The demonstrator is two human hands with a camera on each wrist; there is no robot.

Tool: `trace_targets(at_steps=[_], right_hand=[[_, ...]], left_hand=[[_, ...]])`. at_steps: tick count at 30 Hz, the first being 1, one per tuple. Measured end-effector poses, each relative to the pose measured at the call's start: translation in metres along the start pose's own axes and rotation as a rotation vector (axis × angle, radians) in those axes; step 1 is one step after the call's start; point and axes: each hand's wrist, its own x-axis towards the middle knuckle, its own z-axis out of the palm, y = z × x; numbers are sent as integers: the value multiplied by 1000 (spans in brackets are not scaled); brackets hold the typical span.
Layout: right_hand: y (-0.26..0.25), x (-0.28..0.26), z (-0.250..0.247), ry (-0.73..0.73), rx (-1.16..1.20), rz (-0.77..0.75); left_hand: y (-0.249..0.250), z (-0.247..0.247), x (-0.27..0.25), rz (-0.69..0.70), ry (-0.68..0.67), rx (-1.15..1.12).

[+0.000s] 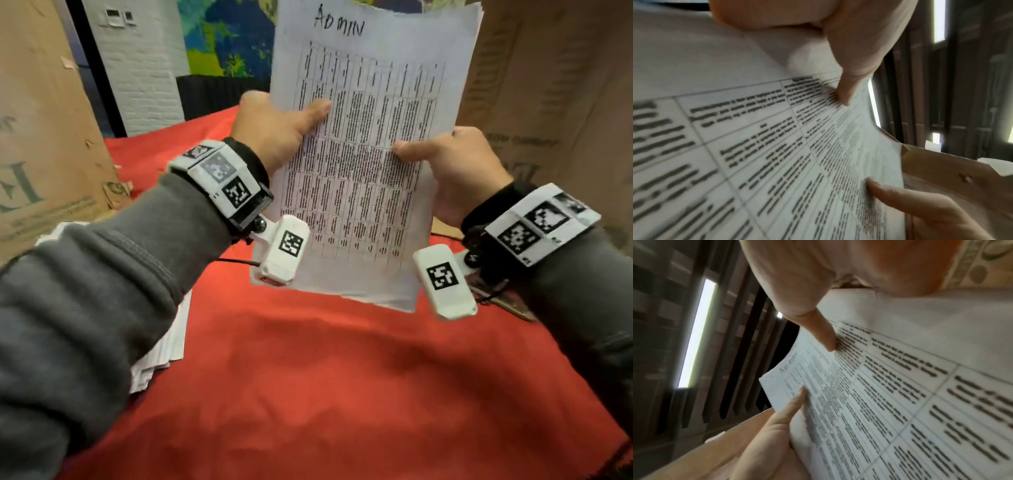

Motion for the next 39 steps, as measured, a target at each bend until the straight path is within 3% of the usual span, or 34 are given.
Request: trace_targets(at_steps=[2, 4, 7, 10, 12, 13, 15, 19, 22, 25, 29, 39], right_hand=[[-2, -5, -9, -95, 10, 140], [0, -9, -30, -207, -208, 276], [13, 1, -88, -247, -902, 341], [40, 7, -134, -363, -1644, 499], [56, 7, -151, -431, -1940, 532], [58, 5, -154, -426, -1957, 520], [52, 7, -156, -326, -1763, 465], [16, 7, -120, 74, -721, 256], [-9, 22, -62, 175, -241, 46], [-12, 40, 4, 212, -104, -136], [1, 48, 58, 236, -102, -154], [24, 53, 71, 242, -91, -71]], left_hand=[[-3, -4, 3, -96, -71, 148], [-28, -5, -1, -286, -138, 269], [-75, -4, -28, -543, -185, 226], [-95, 1, -52, -590, -224, 236], [-99, 4, -59, -612, -249, 181], [-101, 6, -62, -632, -258, 127], [-99, 9, -69, -623, -259, 51], [-100, 14, -80, -631, -258, -32], [-97, 18, -87, -614, -273, -53], [-94, 23, -95, -553, -276, -39], [-93, 25, -98, -508, -258, -24], [-87, 19, -97, -594, -248, -84]])
